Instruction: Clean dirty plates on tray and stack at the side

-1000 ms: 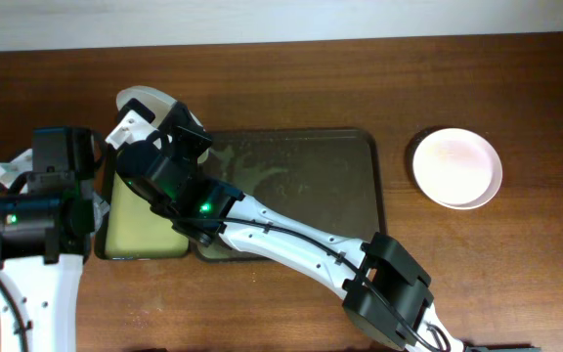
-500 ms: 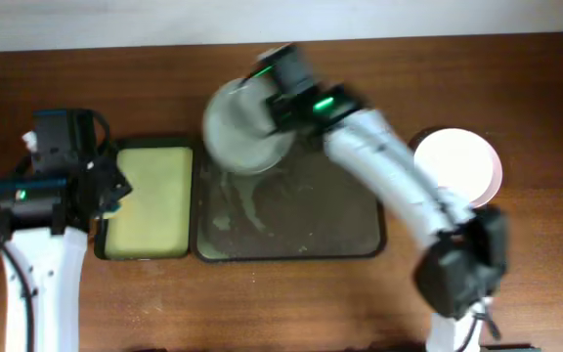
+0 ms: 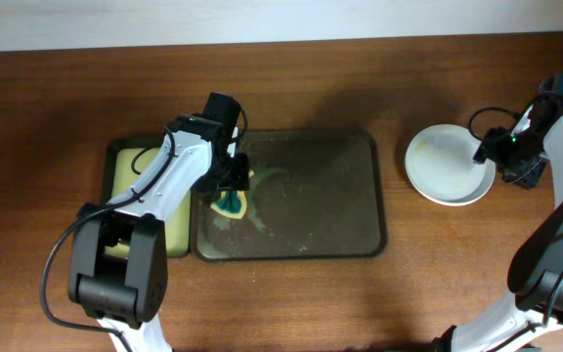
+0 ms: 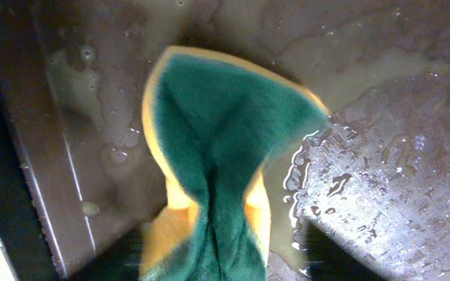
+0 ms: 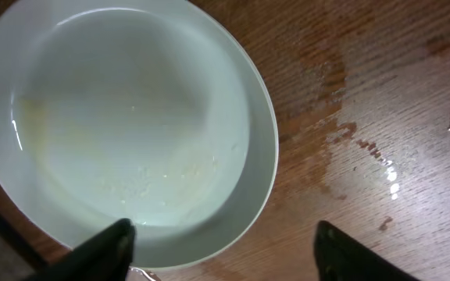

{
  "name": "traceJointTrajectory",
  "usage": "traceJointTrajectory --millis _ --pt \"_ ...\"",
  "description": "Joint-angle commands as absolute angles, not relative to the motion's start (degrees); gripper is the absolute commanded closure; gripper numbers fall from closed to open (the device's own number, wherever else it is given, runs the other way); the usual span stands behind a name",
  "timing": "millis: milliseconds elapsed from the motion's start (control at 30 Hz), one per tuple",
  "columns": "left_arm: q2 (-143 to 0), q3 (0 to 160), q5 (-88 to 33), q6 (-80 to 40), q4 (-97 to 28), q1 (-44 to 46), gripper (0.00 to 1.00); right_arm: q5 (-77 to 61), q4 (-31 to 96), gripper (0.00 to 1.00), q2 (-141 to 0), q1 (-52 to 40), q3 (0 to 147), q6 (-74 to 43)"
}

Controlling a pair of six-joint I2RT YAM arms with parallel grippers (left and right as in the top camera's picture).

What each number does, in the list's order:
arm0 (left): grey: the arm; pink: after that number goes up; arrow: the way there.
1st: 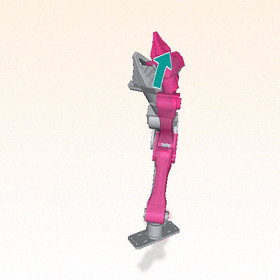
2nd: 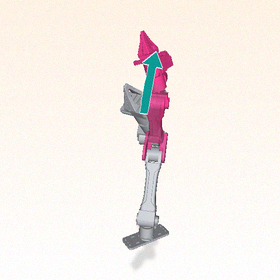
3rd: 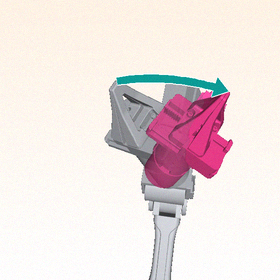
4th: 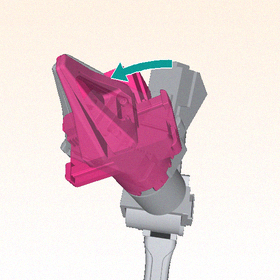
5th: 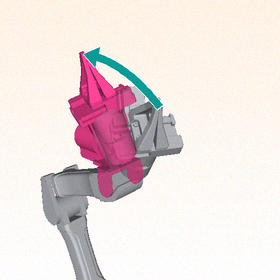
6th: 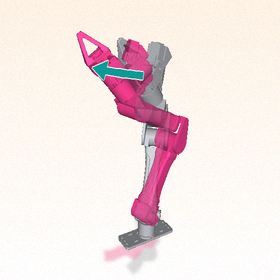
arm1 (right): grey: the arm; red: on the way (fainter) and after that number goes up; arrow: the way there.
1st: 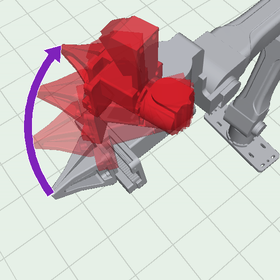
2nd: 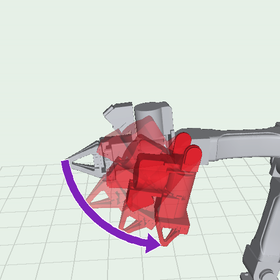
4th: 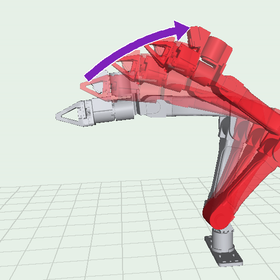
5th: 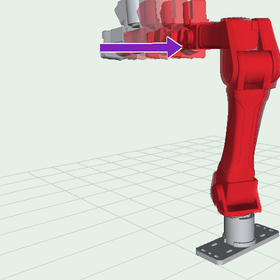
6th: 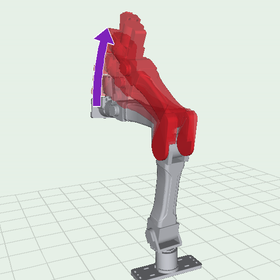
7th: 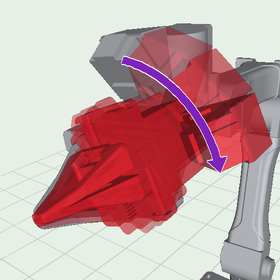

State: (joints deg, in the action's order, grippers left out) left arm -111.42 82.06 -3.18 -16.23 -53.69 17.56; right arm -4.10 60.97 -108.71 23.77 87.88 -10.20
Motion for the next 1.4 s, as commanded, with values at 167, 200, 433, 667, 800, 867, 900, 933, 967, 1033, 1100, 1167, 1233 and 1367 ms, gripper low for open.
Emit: traceJointTrajectory --millis 167,200,433,667,800,867,900,933,967,1033,1100,1167,1233,1367 --pt "-113.06 82.52 -1.67 -11.88 -53.36 17.5 0.52 -2.5 76.29 0.01 -108.29 23.7 105.38 -8.38" --pt "-114.34 82.48 -1.65 -11.88 -53.36 17.47 0.49 -2.35 76.27 0.01 -108.47 23.7 105.38 -8.4" --pt "-115.24 82.96 -1.65 -11.97 -55.13 18.09 1.0 -2.35 76.25 0.02 -108.47 23.7 105.38 -8.4" --pt "-97.58 81.47 25.08 -24.47 -59.4 6.13 1.0 -2.35 76.25 0.02 -108.47 23.7 105.38 -8.4" --pt "-97.82 68.55 24.21 -24.56 -51.0 3.57 0.97 -2.35 76.25 0.02 -108.47 23.7 105.38 -8.4" --pt "-97.8 67.81 18.48 -17.85 -47.51 3.57 0.0 -2.35 76.25 0.01 -108.47 23.7 105.38 -8.4" --pt "-97.8 68.45 14.52 -13.43 -47.13 3.57 0.0 -2.35 76.25 0.02 -108.47 23.7 105.38 -8.4" --pt "-97.8 70.76 4.58 -5.8 -48.1 3.57 0.0 -2.35 76.25 0.02 -108.47 23.7 105.38 -8.4" --pt "-97.8 72.31 1.61 -4.38 -48.42 3.57 0.0 -2.35 76.25 0.02 -108.47 23.7 105.38 -8.4" --pt "-97.8 73.67 1.65 -4.43 -46.35 3.57 0.0 -2.35 76.25 0.02 -108.47 23.7 105.38 -8.4" --pt "-97.8 73.65 1.65 -4.43 -45.87 3.57 0.0 -2.35 76.25 0.02 -108.47 23.7 105.38 -8.4" --pt "-97.8 73.65 1.65 -4.43 -45.87 3.57 0.0 -2.35 76.25 0.02 -108.47 23.7 105.38 -8.4" --pt "-97.8 73.65 1.65 -4.43 -45.87 3.57 0.0 -2.35 76.25 0.02 -108.47 23.7 105.38 -8.4" --pt "-97.8 73.65 1.65 -4.43 -45.87 3.57 0.0 -2.35 76.25 0.02 -108.73 23.7 105.38 -8.4"
